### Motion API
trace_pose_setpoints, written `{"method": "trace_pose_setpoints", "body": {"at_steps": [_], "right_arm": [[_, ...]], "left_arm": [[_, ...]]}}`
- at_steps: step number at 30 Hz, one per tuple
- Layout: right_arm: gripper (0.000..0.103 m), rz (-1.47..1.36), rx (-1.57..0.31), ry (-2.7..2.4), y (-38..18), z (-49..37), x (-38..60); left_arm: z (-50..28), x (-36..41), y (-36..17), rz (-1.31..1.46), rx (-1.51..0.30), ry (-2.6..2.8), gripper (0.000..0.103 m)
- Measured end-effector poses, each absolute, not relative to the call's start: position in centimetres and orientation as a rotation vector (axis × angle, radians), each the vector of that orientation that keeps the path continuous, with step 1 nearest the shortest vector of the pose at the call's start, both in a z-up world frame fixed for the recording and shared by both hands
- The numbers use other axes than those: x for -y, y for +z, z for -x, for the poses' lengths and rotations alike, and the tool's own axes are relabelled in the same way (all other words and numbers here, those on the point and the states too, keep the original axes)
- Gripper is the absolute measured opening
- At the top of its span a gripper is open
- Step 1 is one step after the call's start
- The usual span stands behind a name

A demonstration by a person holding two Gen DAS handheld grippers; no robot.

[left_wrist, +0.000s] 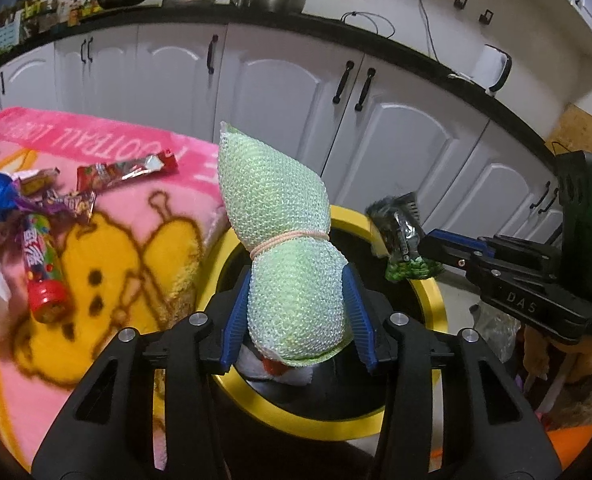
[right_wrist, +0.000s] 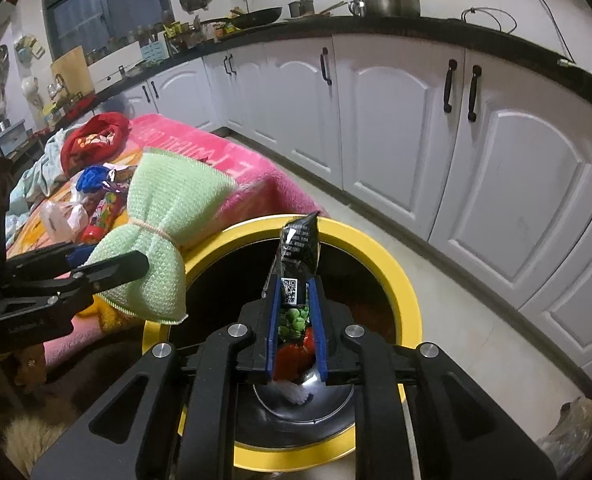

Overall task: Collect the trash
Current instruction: 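Carry the green sponge and dark wrapper over the bin and release both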

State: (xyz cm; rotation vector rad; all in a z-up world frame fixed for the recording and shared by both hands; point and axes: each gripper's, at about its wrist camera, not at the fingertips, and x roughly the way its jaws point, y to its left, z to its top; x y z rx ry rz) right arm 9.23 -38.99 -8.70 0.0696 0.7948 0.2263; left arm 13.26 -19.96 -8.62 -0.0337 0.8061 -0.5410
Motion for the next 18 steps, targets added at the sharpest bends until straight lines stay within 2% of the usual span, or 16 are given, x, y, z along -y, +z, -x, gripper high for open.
{"method": "trace_pose_setpoints", "body": {"at_steps": [2,3,4,8,11,15,18], "right_arm": [[0.021,-0.081,-0.805,0.227,-8.9,-9.6,39.1],[0.030,-0.086,-0.806,0.223,-9.0,-9.6,39.1],[0.033,-0.094,-0.805,0.220,-9.0,-9.7,39.3],[0.035,-0.103,-0.803,0.209,-9.1,-9.7,39.6],[0.036,-0.105,-0.796,0.206,-8.8,-9.6,39.6],[0.041,-0.098,-0.778,0.211,-8.2,-9.6,39.3],[0.043,-0.085,-0.759,0.222,-7.5,-9.5,38.8]], "left_arm": [[-13.4,19.8,-8.8,0.040,-0.814,-0.528,0.044],[-13.5,19.6,-8.9,0.048,-0.819,-0.524,0.053],[-13.7,19.3,-9.0,0.059,-0.824,-0.512,0.058],[-13.7,18.4,-8.8,0.080,-0.814,-0.485,0.073],[-13.6,17.8,-8.4,0.092,-0.801,-0.471,0.075],[-13.3,17.3,-7.7,0.097,-0.774,-0.455,0.085],[-13.1,16.8,-7.1,0.098,-0.751,-0.435,0.086]]}}
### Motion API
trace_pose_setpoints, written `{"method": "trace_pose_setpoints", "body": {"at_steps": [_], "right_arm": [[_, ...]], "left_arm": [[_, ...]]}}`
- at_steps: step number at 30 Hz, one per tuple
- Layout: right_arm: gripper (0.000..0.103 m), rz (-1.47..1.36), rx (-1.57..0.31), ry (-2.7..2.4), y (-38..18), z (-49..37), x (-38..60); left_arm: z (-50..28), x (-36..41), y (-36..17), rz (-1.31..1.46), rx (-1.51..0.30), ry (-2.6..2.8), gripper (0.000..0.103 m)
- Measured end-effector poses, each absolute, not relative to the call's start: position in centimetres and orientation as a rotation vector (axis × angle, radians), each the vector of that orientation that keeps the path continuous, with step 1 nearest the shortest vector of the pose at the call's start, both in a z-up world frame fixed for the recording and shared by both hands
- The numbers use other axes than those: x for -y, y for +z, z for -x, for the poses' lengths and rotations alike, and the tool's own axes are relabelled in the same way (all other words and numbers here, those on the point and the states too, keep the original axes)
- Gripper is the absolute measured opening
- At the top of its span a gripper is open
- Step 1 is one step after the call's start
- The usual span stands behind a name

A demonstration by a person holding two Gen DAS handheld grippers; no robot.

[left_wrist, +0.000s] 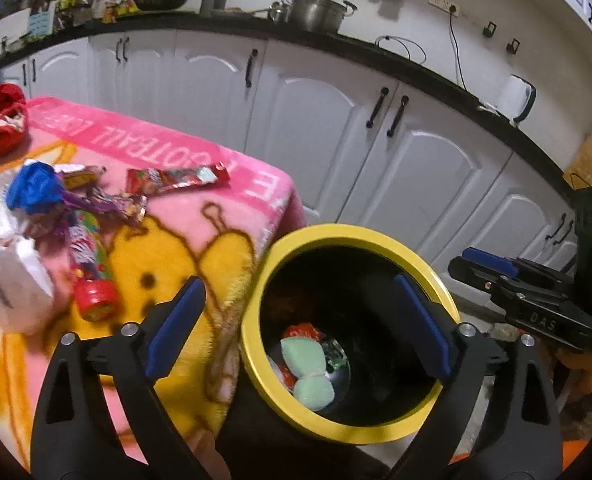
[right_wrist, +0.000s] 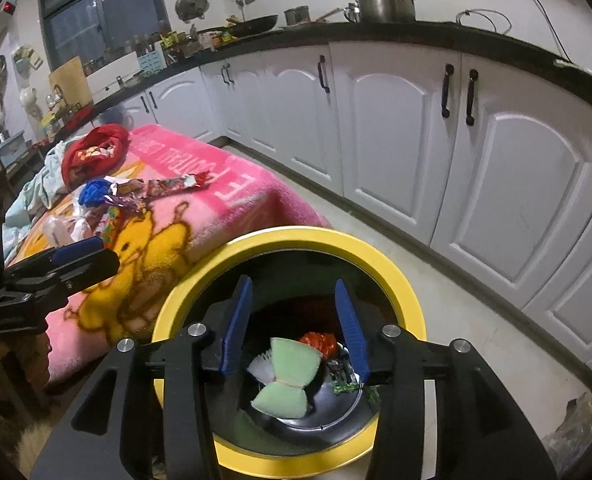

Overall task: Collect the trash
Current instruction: 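Carry the green sponge and dark wrapper over the bin and release both, then move both tools back toward the white plastic bag and blue cloth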

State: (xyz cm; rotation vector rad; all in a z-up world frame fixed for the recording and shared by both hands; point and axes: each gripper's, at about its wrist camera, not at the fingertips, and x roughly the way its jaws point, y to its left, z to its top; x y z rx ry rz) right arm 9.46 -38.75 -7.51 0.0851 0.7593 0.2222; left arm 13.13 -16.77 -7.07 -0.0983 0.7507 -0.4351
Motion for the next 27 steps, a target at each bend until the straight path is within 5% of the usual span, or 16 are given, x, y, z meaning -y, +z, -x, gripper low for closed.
{"method": "trace_pose_setpoints", "body": {"at_steps": [27], "right_arm": [[0.052,0.008,-0.652,0.353,-2.3,-9.4,31.4]], "left_arm": [[-10.8,7.6,-1.7,0.187,-0.545,-0.237,0.086]]}}
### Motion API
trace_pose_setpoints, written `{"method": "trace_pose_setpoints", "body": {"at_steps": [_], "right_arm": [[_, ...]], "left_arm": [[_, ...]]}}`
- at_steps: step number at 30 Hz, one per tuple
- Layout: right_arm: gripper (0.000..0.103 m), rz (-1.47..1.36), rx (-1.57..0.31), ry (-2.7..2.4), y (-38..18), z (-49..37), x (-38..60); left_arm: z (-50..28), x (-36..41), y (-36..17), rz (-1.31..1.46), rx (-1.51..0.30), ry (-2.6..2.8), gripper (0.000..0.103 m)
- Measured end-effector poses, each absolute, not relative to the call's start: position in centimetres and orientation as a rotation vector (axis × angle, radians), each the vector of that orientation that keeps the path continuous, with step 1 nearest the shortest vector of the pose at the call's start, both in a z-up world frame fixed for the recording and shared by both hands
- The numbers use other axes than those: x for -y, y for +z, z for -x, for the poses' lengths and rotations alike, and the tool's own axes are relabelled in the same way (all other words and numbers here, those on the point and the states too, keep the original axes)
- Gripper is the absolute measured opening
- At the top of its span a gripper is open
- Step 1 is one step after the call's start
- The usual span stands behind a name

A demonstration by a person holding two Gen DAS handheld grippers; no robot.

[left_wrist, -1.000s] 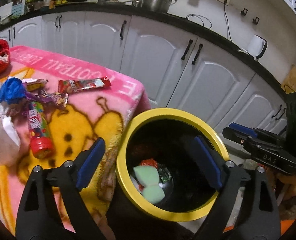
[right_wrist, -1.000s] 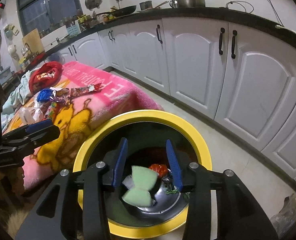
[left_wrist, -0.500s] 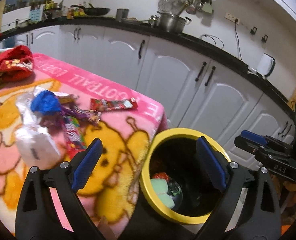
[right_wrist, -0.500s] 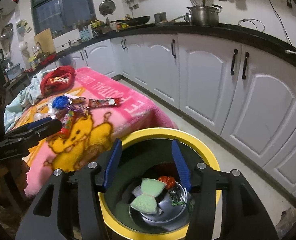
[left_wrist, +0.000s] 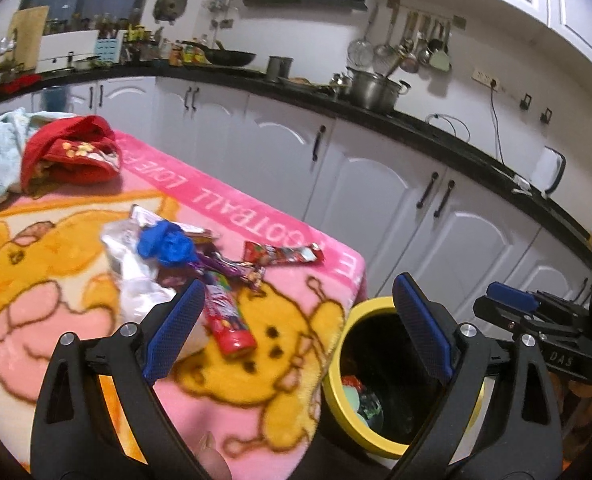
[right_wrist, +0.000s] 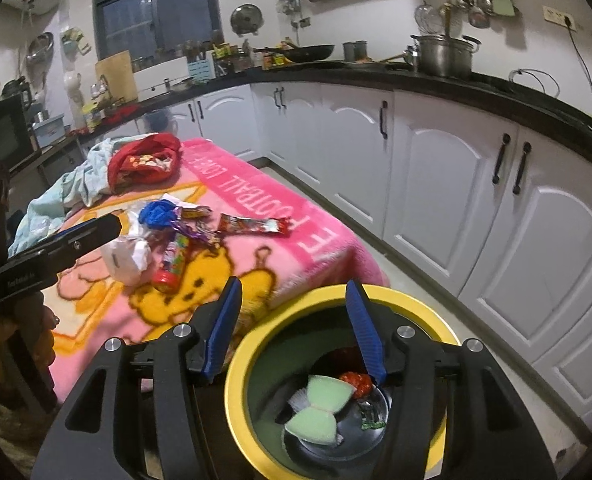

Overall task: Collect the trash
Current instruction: 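Move both tools back toward the white plastic bag and blue cloth, then grasp the white plastic bag with the left gripper while the right gripper grasps the blue cloth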

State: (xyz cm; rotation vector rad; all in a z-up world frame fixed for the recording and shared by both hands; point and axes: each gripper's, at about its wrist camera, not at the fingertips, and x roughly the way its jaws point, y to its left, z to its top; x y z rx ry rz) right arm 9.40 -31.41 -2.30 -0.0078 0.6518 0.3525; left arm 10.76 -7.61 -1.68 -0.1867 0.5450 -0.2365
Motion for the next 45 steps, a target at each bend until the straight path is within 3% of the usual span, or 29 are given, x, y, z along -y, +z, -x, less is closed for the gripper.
{"method": "trace_pose_setpoints", "body": {"at_steps": [16,45], "right_arm": [[0.052,0.055,-0.636,0.427,-1.1,-10.3,26.4],[0.052,0.144,-0.715,0.675,-0.6,-20.7,15.7]], "left_arm": [[-10.1,1.9,-1.4,0.262,-0.512,-0.132,0.086],[-12.9,-1.8,-7.1,0.350,-0.678,-0.120,0.086]]}}
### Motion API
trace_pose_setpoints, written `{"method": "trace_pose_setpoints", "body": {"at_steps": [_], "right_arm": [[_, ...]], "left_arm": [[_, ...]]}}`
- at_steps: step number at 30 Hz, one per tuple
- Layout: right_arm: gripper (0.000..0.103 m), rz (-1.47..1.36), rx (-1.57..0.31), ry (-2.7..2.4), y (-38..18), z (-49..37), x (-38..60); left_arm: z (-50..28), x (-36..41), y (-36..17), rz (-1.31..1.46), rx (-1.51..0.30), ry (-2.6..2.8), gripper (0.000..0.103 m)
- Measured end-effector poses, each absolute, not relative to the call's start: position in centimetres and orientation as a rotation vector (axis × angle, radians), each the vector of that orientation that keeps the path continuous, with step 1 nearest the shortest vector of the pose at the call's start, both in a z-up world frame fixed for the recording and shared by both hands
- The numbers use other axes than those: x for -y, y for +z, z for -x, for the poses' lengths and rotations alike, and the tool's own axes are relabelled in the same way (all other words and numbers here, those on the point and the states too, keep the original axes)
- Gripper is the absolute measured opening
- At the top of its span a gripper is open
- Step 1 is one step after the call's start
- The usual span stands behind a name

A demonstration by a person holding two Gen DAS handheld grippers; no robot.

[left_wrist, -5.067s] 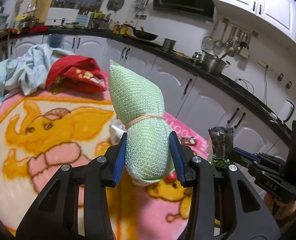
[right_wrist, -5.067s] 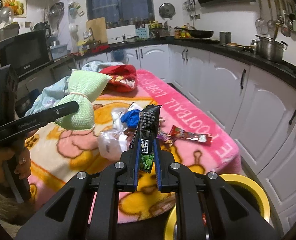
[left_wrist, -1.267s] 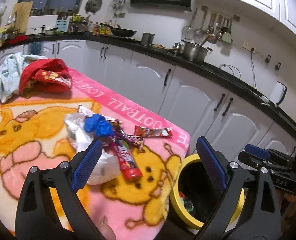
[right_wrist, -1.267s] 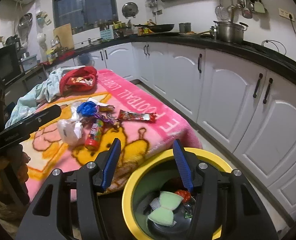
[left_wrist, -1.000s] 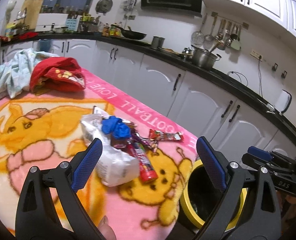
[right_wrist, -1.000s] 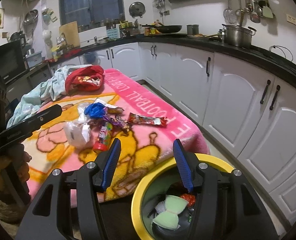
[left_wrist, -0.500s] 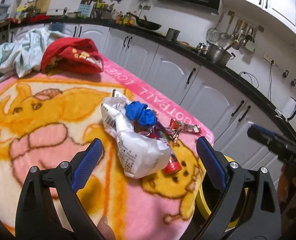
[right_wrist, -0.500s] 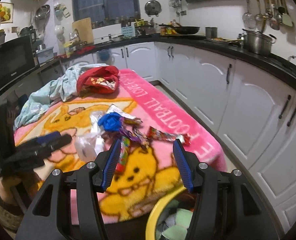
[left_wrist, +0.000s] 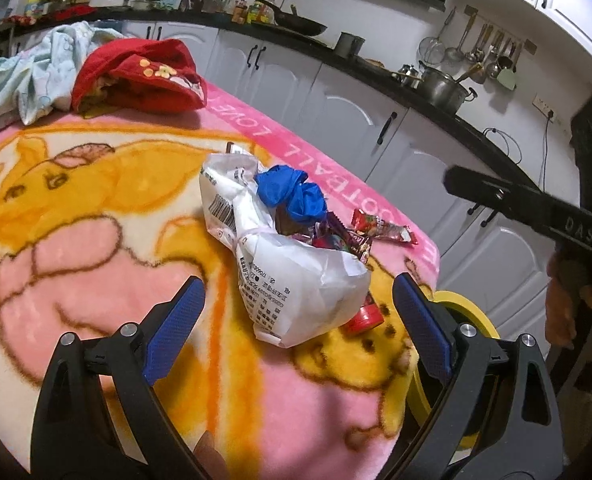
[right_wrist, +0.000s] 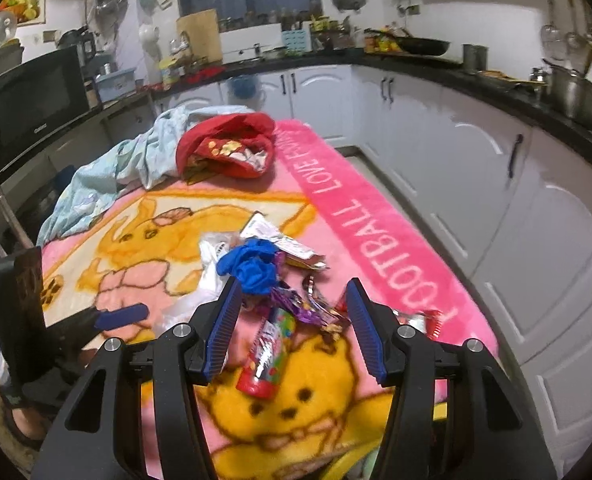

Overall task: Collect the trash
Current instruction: 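Grasp the white plastic bag with the left gripper while the right gripper grasps the blue cloth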

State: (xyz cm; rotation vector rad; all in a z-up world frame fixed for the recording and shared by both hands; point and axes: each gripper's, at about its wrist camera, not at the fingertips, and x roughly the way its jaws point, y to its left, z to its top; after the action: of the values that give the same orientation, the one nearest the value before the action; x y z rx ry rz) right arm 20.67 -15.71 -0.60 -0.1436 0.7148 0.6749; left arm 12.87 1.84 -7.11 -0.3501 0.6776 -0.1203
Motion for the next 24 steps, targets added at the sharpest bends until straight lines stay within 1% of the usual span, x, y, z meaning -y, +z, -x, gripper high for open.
{"method": "trace_pose_setpoints", "body": {"at_steps": [2,5,10,13,15,22,23,24], "right_arm": [[0.052,0.150,-0.728,0.696,-0.9,-21.3,14.9],[0.052,0.156,-0.757,0.726,-1.6,-22.3,13.5],[0.052,0.163,-0.806,0.762,-2.9,-23.8,11.6],[0.052,0.169,-0.843,0.787,-3.9,-24.7,10.4],[0.052,0.181,-0.860,0.792,-4.6,-25.3,9.7],[0.052,0.179,-0.916,0.809,-6.5,-26.8,8.3],[0.050,0.178,-0.922,0.814,-6.7,-26.9,8.2],[0.043,0.177,-0.923,0.819,-6.7,-26.9,8.0]], "left_arm": [[-13.2,-1.9,-7.4,0.343,-0.683,-0.117,0.086],[-13.7,-1.9,-7.9,0.344,-0.694,-0.115,0.083],[-14.4,-2.0,-8.4,0.343,-0.703,-0.127,0.082],[-14.5,-1.9,-8.6,0.344,-0.707,-0.155,0.076],[-14.6,-1.9,-8.7,0.355,-0.714,-0.176,0.068],[-14.8,-1.5,-9.2,0.362,-0.737,-0.219,0.059],[-14.7,-1.4,-9.2,0.362,-0.738,-0.221,0.057],[-14.7,-1.4,-9.3,0.361,-0.739,-0.222,0.055]]}}
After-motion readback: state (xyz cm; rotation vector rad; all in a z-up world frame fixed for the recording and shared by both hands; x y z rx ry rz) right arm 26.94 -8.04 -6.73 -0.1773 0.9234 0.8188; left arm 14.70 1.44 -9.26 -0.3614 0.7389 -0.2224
